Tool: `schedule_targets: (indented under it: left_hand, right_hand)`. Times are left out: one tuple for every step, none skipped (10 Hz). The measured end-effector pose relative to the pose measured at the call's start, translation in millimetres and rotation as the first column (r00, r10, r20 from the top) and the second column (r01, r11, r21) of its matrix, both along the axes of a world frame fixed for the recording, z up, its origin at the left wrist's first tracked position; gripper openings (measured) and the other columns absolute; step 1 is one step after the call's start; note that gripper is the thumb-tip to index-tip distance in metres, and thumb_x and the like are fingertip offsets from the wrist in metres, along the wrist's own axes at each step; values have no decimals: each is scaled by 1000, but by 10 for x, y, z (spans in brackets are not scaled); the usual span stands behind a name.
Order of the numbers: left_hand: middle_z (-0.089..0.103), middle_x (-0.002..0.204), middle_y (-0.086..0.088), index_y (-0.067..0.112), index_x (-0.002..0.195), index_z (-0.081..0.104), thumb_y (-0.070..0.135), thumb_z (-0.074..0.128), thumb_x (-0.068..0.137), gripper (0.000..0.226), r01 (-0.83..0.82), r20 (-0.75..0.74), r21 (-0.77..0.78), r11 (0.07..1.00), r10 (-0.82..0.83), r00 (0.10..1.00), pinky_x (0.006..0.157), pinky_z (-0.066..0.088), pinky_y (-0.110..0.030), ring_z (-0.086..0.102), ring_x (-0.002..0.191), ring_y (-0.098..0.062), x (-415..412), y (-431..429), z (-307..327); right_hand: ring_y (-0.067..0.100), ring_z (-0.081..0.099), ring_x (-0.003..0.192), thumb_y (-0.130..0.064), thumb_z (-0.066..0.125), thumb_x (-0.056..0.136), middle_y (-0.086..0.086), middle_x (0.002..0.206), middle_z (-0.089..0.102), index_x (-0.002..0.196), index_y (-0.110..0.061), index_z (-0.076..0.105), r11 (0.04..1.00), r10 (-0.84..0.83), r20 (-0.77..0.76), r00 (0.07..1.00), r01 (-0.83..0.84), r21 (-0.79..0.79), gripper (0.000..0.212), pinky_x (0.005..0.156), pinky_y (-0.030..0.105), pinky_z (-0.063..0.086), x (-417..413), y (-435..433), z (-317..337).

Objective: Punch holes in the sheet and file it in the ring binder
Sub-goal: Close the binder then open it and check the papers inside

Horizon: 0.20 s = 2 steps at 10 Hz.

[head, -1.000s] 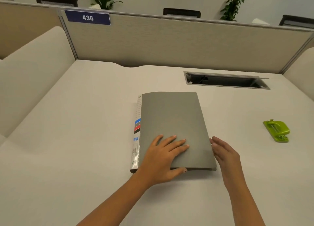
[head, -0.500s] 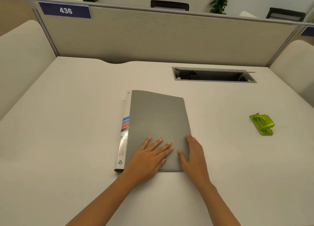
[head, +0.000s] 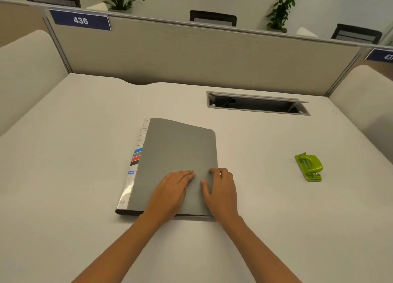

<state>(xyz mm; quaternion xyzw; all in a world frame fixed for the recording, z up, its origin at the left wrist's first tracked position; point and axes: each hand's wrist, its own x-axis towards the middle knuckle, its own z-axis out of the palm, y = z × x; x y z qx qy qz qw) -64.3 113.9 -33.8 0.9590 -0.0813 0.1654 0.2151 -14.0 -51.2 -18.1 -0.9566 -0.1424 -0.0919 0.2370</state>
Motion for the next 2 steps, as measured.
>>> schedule_targets:
  left_hand:
    - [32,155,0,14,149,29,19,37,93,56,-85,-20,33,996,86,996,116,16,-26,34,139,-13,180,-88,132]
    - [7,161,1,16,153,7,28,35,94,66,-203,-15,42,978,204,979,120,10,-35,9,148,-15,415,-151,289]
  right_hand:
    - [24,52,116,-36,50,93,6,125,56,122,-11,55,996,67,26,997,-69,63,39,96,36,47,183,41,75]
    - [24,30,143,-37,42,97,9,151,38,144,-9,39,986,127,97,987,-136,94,55,118,39,26,375,98,170]
